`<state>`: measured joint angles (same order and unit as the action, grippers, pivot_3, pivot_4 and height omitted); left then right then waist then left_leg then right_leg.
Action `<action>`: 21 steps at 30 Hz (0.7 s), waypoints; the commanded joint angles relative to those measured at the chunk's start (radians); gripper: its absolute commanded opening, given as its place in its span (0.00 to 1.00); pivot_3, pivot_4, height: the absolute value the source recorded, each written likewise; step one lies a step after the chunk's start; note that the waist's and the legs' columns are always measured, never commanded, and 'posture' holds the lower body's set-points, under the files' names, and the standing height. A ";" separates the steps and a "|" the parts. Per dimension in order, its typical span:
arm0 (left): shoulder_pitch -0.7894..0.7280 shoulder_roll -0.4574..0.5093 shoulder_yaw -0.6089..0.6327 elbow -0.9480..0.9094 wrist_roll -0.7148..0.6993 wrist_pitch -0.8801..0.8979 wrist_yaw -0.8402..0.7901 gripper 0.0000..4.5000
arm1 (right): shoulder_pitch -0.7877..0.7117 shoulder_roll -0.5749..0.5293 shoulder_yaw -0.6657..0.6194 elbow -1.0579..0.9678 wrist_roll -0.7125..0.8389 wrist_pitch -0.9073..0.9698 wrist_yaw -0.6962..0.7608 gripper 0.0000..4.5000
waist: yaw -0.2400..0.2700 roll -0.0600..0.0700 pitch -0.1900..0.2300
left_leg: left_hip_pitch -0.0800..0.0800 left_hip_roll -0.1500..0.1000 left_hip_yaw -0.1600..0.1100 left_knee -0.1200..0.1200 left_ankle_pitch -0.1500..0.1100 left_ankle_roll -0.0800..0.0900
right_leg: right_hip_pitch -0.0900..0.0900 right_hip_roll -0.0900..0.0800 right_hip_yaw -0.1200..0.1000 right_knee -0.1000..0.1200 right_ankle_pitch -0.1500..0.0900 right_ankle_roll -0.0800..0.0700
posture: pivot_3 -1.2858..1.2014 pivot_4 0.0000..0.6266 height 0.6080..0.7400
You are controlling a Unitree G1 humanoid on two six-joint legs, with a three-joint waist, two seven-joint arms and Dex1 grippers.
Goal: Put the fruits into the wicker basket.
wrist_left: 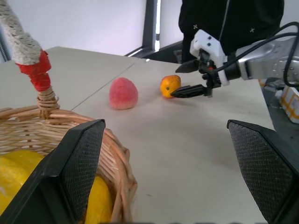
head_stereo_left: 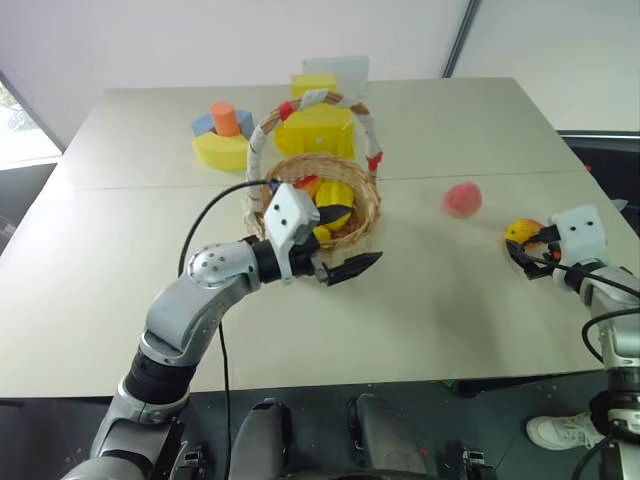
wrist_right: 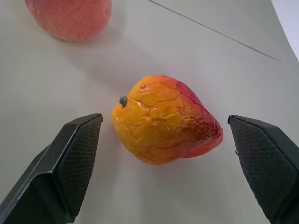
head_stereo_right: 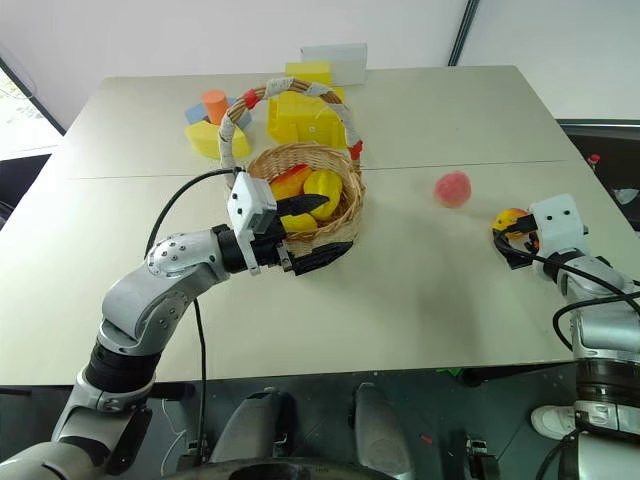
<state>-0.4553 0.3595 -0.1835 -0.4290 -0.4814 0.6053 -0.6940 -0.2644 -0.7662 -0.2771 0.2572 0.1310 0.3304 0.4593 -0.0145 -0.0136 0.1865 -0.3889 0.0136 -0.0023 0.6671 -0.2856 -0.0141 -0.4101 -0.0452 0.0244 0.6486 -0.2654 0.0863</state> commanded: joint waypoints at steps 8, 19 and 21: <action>0.013 0.018 -0.002 -0.025 -0.009 -0.017 -0.036 0.99 | -0.121 -0.015 0.051 0.236 -0.054 -0.165 0.038 1.00 | 0.001 0.000 0.000 | 0.000 0.000 0.000 0.000 0.000 0.000 | 0.000 0.000 0.000 0.000 0.000 0.000 | 0.52 0.24 1.00; 0.030 0.035 0.013 0.025 0.005 -0.062 -0.054 1.00 | -0.094 -0.014 0.063 0.166 -0.070 -0.222 0.033 0.49 | 0.000 0.000 0.000 | 0.000 0.000 0.000 0.000 0.000 0.000 | 0.000 0.000 0.000 0.000 0.000 0.000 | 0.52 0.24 1.00; 0.034 0.040 0.015 0.029 0.007 -0.068 -0.056 1.00 | -0.079 -0.015 0.058 0.132 -0.069 -0.214 0.036 0.49 | 0.001 0.000 0.000 | 0.000 0.000 0.000 0.000 0.000 0.000 | 0.000 0.000 0.000 0.000 0.000 0.000 | 0.52 0.24 1.00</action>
<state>-0.4242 0.3951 -0.1837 -0.3826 -0.4770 0.5612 -0.7445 -0.3478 -0.7646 -0.2018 0.4467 0.0609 0.1240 0.4977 -0.0138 -0.0131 0.1864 -0.3888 0.0139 -0.0020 0.6671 -0.2856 -0.0142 -0.4100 -0.0454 0.0247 0.6486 -0.2653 0.0863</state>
